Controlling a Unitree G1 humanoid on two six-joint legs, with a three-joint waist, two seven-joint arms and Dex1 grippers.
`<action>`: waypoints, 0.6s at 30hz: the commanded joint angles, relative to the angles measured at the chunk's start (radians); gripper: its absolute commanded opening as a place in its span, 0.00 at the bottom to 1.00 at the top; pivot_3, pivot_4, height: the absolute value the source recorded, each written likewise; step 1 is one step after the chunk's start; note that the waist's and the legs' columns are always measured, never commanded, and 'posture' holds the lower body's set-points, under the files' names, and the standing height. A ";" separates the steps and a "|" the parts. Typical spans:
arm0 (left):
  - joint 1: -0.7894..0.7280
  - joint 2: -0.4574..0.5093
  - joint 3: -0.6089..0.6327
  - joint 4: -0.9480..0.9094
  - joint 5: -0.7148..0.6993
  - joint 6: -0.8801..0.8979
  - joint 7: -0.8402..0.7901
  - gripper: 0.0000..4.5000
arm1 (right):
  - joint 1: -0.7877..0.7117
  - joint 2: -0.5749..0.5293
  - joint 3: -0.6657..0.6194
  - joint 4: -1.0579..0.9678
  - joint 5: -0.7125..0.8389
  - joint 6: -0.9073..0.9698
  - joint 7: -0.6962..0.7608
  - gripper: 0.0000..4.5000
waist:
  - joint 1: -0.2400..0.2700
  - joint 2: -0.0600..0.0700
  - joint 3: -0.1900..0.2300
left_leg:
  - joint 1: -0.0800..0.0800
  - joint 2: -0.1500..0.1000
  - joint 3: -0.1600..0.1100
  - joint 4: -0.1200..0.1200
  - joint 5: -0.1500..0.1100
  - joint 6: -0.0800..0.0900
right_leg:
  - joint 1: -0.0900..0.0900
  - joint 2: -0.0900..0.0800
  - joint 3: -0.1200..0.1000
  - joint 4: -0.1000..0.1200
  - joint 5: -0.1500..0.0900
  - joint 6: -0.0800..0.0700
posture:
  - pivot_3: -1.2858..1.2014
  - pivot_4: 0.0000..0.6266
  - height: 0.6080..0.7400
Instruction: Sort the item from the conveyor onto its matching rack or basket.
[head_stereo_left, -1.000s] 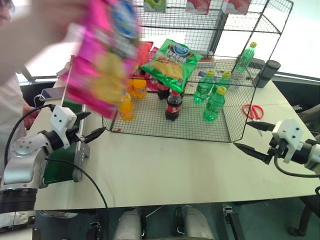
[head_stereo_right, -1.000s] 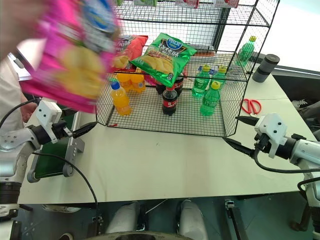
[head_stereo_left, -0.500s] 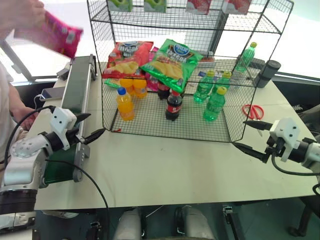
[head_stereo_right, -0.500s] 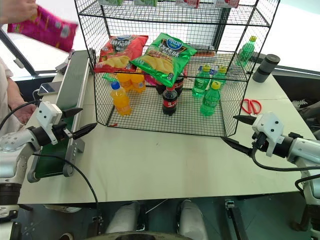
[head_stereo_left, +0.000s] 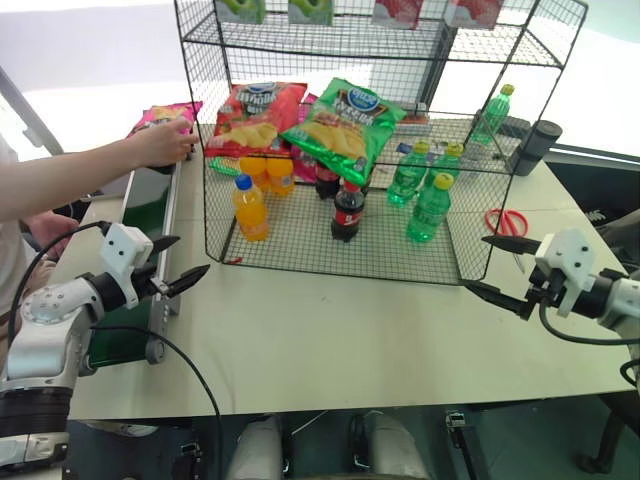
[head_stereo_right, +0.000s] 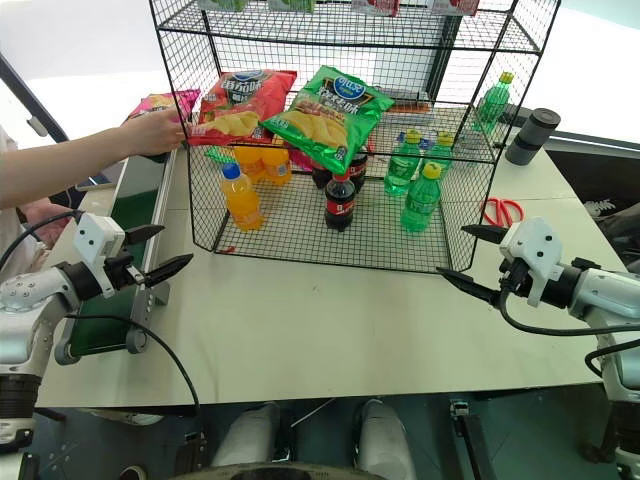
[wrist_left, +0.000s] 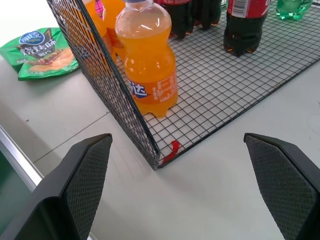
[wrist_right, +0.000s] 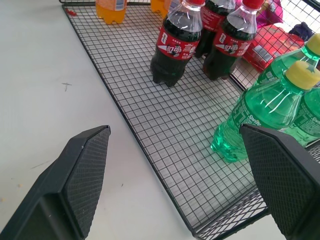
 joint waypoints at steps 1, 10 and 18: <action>0.007 0.017 0.027 -0.030 -0.008 0.012 0.005 1.00 | -0.019 0.008 0.003 -0.008 0.008 -0.006 0.000 0.96 | 0.000 0.000 0.000 | 0.000 0.000 0.000 0.000 0.000 0.000 | 0.000 0.000 0.000 0.000 0.000 0.000 | 0.52 0.24 1.00; 0.059 0.053 0.046 -0.110 -0.014 0.134 0.055 1.00 | -0.085 0.048 0.071 -0.004 0.004 0.000 -0.003 0.96 | -0.002 0.000 0.000 | 0.000 0.000 0.000 0.000 0.000 0.000 | -0.001 0.000 0.000 0.000 0.000 0.000 | 0.52 0.24 1.00; 0.076 0.075 0.121 -0.255 -0.094 0.418 0.153 1.00 | -0.159 0.064 0.128 0.041 -0.008 -0.005 0.010 0.96 | -0.001 0.000 0.000 | -0.001 0.000 0.000 0.000 0.000 0.000 | -0.001 0.000 0.000 0.000 0.000 0.000 | 0.52 0.24 1.00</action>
